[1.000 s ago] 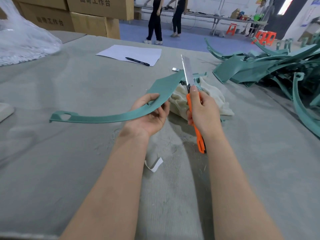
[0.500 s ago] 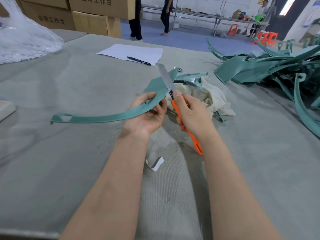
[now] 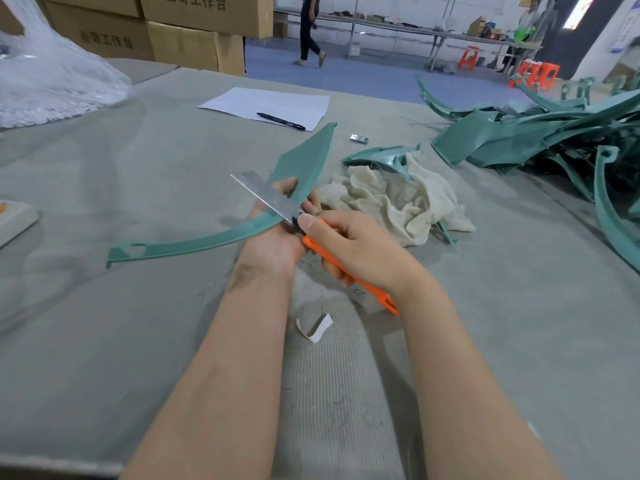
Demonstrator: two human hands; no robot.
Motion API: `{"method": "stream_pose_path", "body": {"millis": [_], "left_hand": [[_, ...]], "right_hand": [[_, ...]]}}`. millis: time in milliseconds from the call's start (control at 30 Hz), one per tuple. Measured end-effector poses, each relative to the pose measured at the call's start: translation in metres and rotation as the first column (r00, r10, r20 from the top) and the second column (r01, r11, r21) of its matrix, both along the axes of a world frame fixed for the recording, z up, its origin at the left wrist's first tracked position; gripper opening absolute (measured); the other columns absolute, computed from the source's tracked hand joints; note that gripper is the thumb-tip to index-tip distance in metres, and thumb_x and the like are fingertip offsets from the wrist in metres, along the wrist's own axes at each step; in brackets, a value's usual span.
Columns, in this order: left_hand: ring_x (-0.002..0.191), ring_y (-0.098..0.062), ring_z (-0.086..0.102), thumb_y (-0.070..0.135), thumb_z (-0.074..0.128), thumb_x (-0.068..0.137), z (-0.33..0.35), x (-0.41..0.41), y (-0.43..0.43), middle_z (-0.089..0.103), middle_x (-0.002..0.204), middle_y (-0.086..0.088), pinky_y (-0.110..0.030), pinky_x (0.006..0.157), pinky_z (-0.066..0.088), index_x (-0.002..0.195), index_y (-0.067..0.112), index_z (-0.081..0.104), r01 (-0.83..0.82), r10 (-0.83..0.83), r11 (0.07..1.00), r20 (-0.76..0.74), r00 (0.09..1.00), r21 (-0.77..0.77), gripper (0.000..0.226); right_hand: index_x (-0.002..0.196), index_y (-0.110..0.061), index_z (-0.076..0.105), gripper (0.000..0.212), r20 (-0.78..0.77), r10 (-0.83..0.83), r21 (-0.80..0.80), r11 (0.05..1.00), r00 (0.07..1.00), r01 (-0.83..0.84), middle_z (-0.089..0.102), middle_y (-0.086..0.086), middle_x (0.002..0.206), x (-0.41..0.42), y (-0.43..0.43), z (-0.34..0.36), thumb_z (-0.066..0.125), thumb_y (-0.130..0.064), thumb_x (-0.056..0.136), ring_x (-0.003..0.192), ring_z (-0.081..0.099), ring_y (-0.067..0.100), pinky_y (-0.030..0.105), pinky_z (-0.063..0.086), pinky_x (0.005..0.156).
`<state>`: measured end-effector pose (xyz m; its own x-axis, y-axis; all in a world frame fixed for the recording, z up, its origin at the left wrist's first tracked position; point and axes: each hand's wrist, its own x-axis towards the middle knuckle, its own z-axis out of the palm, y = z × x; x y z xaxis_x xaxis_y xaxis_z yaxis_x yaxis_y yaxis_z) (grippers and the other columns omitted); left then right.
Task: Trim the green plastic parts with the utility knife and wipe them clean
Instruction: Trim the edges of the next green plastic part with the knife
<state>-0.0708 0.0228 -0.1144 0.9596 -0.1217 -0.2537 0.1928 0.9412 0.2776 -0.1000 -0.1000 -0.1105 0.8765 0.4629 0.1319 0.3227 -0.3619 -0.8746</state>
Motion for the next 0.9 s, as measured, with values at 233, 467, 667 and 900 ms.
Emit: {"method": "stream_pose_path", "body": {"millis": [233,467,667,900], "left_hand": [[0.066,-0.014,0.054,0.006,0.055,0.091,0.012,-0.005,-0.008,0.060,0.075,-0.002,-0.014,0.034,0.041,0.079,0.010,0.057,0.000,0.015,0.976,-0.065,0.998,0.217,0.013],[0.056,-0.012,0.057,0.005,0.055,0.091,0.016,-0.011,-0.012,0.062,0.075,-0.003,-0.014,0.034,0.039,0.080,0.011,0.057,0.064,-0.055,0.948,-0.039,0.998,0.311,0.013],[0.058,-0.013,0.057,0.005,0.056,0.090,0.014,-0.011,-0.009,0.063,0.076,-0.004,-0.014,0.034,0.038,0.082,0.012,0.057,0.080,-0.078,0.947,-0.021,0.997,0.310,0.010],[0.055,-0.015,0.059,0.006,0.057,0.088,0.011,-0.008,-0.006,0.062,0.080,-0.005,-0.013,0.035,0.041,0.093,0.010,0.058,0.122,-0.116,0.969,-0.041,0.992,0.214,0.006]], "right_hand": [[0.075,-0.014,0.057,0.041,0.111,-0.574,0.197,0.813,0.812,0.548,0.054,0.001,0.057,0.017,-0.030,0.003,0.043,-0.044,0.099,0.045,0.050,0.011,0.027,0.044,0.046],[0.073,-0.015,0.056,0.041,0.082,-0.649,0.250,0.748,0.756,0.615,0.053,0.006,0.063,0.023,-0.039,-0.001,0.043,-0.044,0.100,0.045,0.051,0.005,0.036,0.049,0.049],[0.078,-0.009,0.058,0.044,0.107,-0.634,0.222,0.766,0.766,0.604,0.053,0.005,0.059,0.022,-0.041,-0.001,0.045,-0.045,0.099,0.047,0.051,0.011,0.041,0.052,0.054],[0.073,-0.011,0.053,0.041,0.089,-0.571,0.272,0.802,0.816,0.531,0.050,0.004,0.058,0.020,-0.037,-0.002,0.046,-0.042,0.099,0.044,0.046,0.010,0.024,0.042,0.042]]}}
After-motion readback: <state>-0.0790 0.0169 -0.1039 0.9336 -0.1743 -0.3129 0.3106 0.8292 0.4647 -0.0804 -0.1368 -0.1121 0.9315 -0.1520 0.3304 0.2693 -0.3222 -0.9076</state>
